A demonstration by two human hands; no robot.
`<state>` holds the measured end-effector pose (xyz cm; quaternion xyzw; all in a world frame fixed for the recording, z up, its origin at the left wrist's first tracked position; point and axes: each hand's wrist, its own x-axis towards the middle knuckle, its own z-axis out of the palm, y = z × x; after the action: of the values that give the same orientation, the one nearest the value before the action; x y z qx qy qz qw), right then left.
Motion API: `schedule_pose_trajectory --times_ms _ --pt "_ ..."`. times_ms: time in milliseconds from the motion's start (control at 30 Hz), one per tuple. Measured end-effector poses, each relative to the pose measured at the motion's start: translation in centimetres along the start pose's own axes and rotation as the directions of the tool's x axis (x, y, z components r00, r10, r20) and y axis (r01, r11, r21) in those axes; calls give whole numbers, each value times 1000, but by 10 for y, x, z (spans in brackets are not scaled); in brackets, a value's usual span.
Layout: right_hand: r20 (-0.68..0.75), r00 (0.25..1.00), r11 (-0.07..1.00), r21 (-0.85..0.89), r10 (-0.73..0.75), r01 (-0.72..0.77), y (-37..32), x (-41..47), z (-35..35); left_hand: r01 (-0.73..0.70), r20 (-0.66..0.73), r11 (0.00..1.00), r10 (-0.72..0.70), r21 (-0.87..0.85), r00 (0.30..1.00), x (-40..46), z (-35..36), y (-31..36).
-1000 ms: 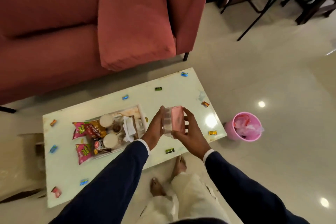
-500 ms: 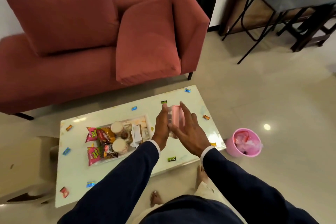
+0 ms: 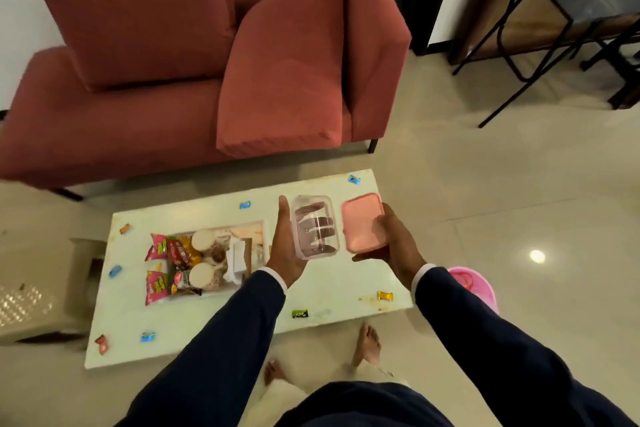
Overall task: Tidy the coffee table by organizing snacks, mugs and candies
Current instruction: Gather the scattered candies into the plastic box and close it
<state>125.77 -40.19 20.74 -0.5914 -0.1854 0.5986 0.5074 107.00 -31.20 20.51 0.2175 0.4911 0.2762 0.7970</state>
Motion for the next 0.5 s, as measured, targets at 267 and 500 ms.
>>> schedule_pose_trajectory --times_ms 267,500 --pt "-199 920 890 -251 337 -380 67 95 -52 34 1 988 -34 -151 999 27 2 -16" --pt "-334 863 795 -359 380 -489 152 188 -68 83 32 991 -80 -107 996 95 -43 -56"
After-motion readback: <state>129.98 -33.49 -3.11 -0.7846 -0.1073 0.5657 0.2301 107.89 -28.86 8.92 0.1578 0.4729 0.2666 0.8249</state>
